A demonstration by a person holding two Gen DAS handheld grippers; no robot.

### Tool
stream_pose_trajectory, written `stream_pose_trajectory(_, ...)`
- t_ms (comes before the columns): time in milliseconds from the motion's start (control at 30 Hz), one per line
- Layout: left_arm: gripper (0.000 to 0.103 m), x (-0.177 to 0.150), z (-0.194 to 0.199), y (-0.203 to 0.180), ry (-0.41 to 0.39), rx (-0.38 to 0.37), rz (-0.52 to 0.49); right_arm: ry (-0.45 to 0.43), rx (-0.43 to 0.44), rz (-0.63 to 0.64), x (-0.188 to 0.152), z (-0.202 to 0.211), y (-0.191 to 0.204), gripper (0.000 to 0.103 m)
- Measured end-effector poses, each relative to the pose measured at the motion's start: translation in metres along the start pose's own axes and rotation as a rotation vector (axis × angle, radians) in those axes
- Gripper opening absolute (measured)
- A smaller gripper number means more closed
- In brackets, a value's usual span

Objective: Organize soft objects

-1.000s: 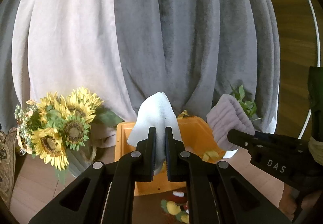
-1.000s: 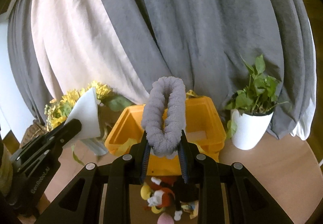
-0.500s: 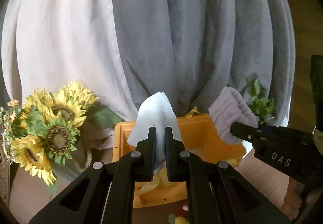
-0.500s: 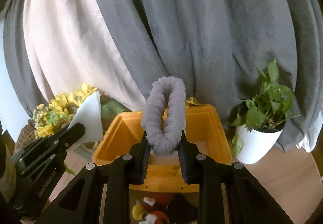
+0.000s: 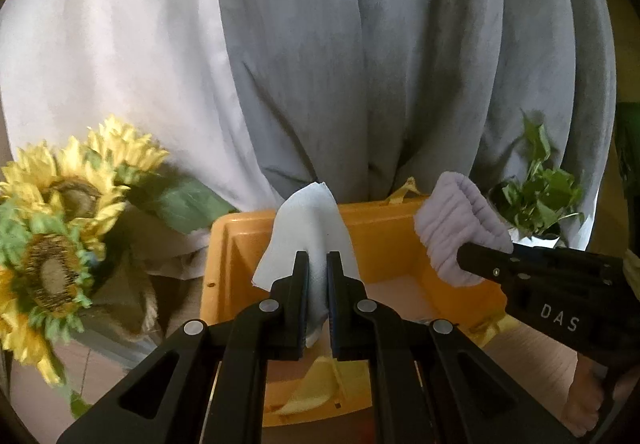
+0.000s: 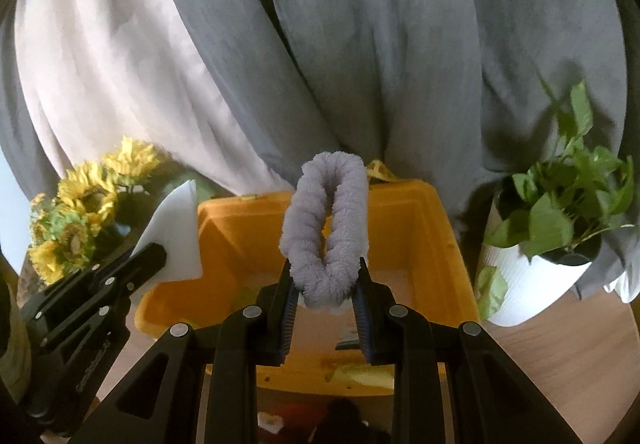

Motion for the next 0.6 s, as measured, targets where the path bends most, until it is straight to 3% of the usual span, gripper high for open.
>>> stream_pose_trajectory(367,0.01,-0.001,-0.051,0.001,0.127,-0.074,-0.005,0.153,-0.042,0.011,-0.001,-0.051,-0.008,0.027)
stream_pose_trajectory(600,0.01,-0.009,-0.075,-0.003,0.234,-0.079,-0.034,0.23,-0.058,0.01,-0.008,-0.071,-0.011,0.027)
Point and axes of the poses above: each gripper's, at about its wrist camera, not at the fingertips, and z roughly against the way its jaws point, y to its left, x to its top, the point moved 6 cm from there along -z, roughly the way its jaws point, and after that the axes turned 13 degrees about -z, right-handed, at the moved point
